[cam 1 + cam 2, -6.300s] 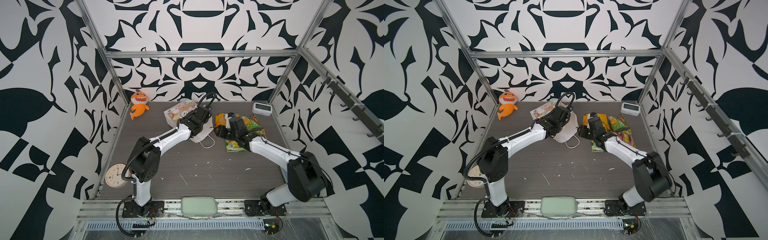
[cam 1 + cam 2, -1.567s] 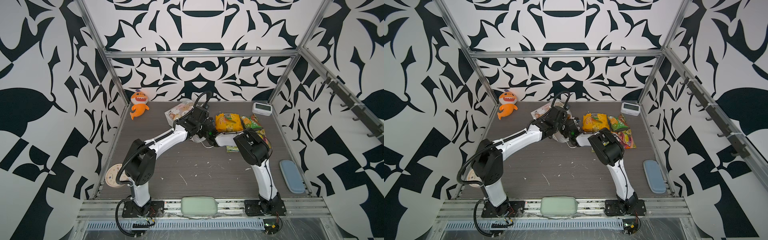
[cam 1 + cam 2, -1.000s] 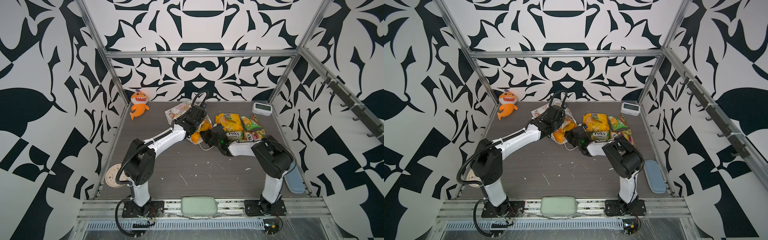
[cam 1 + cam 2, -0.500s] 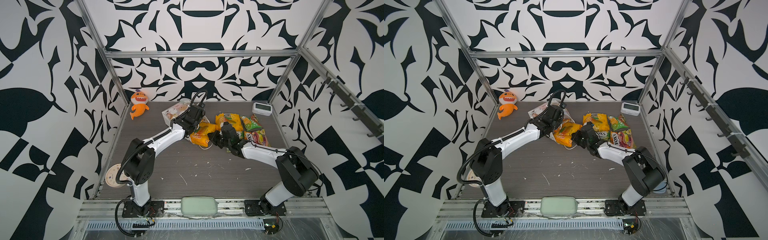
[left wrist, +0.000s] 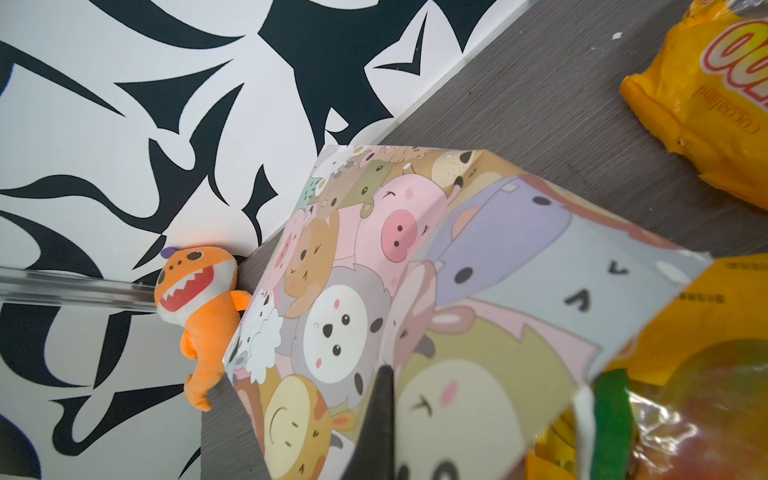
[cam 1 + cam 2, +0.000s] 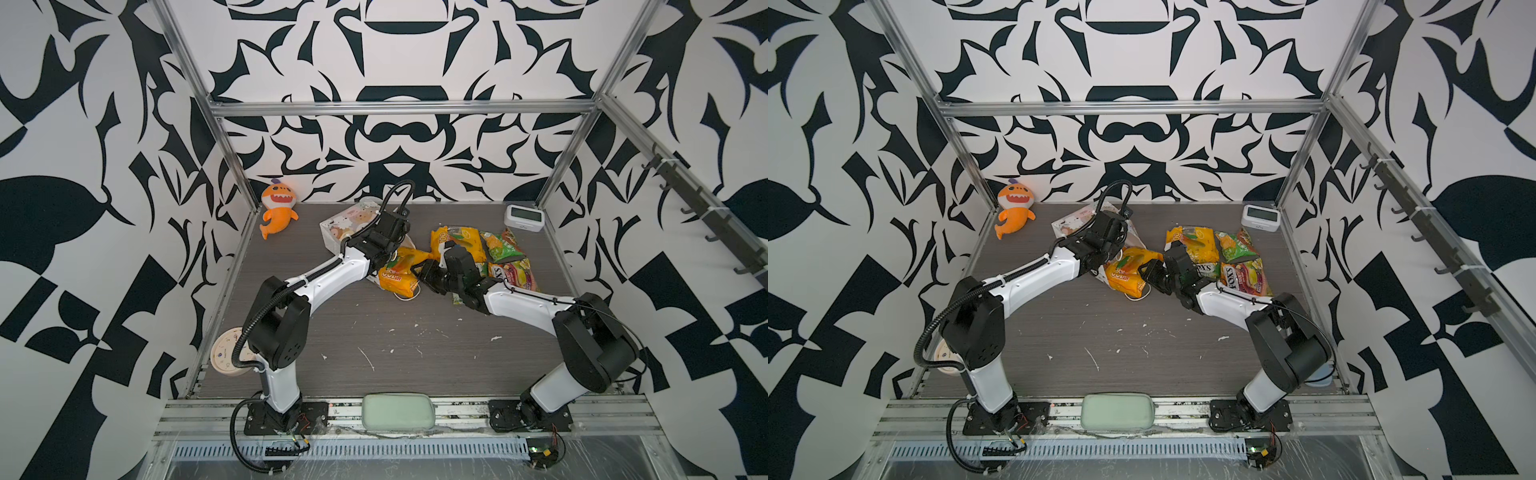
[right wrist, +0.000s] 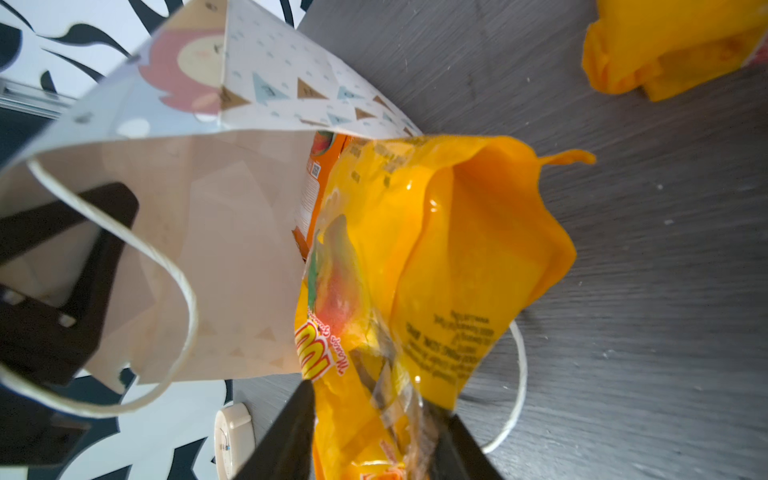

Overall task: Take the snacks out of the paper bag
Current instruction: 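Pull the yellow snack pack out of the bag with the right gripper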

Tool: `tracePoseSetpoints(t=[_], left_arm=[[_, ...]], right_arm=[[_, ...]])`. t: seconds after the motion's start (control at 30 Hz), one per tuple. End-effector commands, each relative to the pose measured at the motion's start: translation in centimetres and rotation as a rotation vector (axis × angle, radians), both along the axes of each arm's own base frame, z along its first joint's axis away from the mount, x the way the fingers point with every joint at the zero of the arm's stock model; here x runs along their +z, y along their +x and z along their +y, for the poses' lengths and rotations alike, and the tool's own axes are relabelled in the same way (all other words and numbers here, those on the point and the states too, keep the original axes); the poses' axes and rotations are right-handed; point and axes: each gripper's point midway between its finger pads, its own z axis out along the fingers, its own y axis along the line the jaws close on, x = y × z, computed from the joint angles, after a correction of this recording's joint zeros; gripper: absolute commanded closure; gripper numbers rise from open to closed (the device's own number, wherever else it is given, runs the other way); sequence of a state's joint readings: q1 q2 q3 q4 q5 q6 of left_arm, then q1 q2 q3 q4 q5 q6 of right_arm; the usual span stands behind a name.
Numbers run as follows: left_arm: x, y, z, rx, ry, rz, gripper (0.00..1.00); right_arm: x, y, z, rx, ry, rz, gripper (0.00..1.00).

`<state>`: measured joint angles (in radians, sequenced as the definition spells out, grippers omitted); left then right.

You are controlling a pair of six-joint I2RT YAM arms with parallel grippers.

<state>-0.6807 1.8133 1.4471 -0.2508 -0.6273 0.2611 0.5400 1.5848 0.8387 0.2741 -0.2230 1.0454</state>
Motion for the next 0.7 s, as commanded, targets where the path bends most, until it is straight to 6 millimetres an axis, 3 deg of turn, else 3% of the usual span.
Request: tracePoseSetpoints(t=[0.0,0.1,0.2,0.67], left_arm=[[2.5,0.6,-0.2,0.012,-0.048,-0.057,1.0],[2.7,0.6,-0.2,0.008,-0.046,-0.061,1.0],[2.8,0.7,-0.3,0.006,-0.048,-0.063,1.0],[2.8,0.6,-0.7,0.002,-0.046,-0.062,1.0]], right_arm=[[1.2,0.6,-1.1,-0.032,0.015,-0.042,0.47],[-0.7,0.1,-2.9,-0.112,0.007,0.016,0.44],[-1.3,0.0,-3.4,-0.135,0.034,0.005,0.41],[-4.7,0.0,-0.8,-0.048,0.023,0.07,0.38]])
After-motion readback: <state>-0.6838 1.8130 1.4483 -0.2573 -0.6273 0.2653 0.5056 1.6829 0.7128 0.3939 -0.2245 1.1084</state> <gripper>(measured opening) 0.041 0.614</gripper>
